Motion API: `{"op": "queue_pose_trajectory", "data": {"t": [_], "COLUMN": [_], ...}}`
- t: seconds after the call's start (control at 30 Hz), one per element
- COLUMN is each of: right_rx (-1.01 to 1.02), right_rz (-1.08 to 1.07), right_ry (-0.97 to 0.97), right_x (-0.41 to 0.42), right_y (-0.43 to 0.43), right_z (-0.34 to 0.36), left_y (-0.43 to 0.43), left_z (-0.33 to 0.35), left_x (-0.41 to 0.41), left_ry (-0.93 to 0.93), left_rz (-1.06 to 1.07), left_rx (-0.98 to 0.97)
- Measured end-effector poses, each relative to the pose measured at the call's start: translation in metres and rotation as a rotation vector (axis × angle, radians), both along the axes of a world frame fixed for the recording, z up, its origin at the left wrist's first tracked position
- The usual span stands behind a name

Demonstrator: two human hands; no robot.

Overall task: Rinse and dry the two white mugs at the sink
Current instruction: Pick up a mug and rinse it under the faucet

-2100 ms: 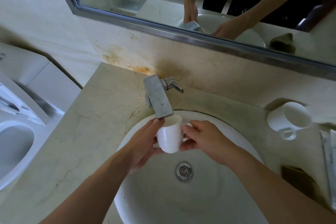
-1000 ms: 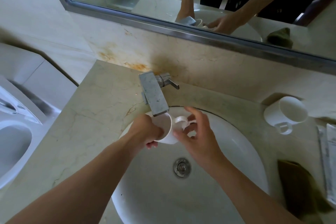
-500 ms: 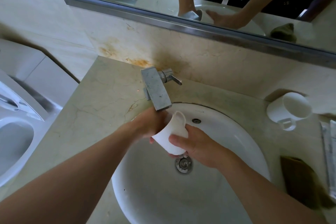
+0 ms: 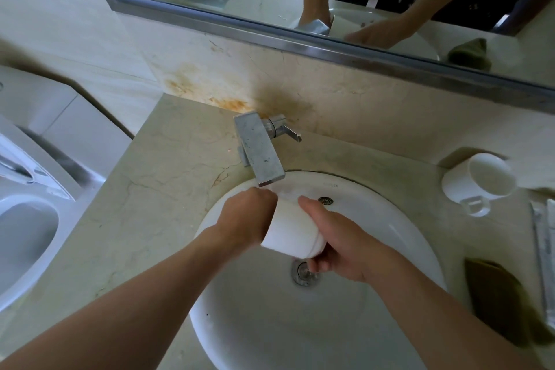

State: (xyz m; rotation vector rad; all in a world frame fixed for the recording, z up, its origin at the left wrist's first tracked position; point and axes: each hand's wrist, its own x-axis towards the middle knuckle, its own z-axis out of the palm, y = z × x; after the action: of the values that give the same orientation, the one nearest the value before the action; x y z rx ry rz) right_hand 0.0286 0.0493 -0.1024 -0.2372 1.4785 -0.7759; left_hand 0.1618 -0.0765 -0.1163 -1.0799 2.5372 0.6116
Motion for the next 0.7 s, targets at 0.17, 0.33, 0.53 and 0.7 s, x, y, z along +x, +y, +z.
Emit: {"op": "queue_pose_trajectory", "data": {"t": [0.17, 0.33, 0.53, 0.7], "right_rx": [0.100, -0.088, 0.082, 0.202], "right_rz": [-0.012, -0.040, -0.023, -0.009], "right_ry": [-0.134, 0.254, 0.193, 0.032], "right_x": [-0.006, 0.000, -0.002, -0.010], "right_y": [-0.010, -0.020, -0.035, -0.046], "right_z": [0.009, 0.004, 0.004, 0.005], "left_y": [-0.005, -0.004, -0.012, -0.025], "left_z": [-0.019, -0.016, -0.020, -0.038], "left_x": [0.005, 0.005, 0.002, 0.000], "left_ry": [0.272, 0.238, 0.219, 0.250], "left_rz": [0.174, 0.619, 0.454, 0.091], "left_rx": [0.254, 0.768, 0.609, 0.182]}}
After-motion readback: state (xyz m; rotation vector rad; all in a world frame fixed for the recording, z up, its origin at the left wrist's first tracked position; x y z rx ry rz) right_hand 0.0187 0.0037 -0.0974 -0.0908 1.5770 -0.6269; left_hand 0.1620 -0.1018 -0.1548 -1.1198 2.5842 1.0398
